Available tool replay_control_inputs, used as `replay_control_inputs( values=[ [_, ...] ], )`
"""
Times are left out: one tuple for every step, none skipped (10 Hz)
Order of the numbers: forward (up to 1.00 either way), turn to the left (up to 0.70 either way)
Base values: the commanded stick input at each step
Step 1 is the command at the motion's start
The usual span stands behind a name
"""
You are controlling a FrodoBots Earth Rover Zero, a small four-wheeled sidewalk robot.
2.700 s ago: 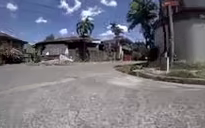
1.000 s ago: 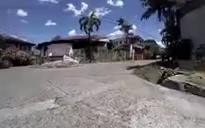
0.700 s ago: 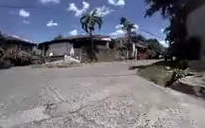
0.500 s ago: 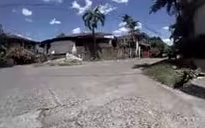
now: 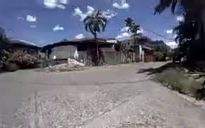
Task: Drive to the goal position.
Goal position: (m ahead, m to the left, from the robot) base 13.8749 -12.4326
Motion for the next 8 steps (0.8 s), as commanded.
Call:
replay_control_inputs(
  values=[
    [1.0,0.02],
    [1.0,0.0],
    [1.0,0.0],
    [1.0,0.0],
    [1.0,0.0],
    [1.0,0.0],
    [1.0,0.0],
    [1.0,0.0]
  ],
)
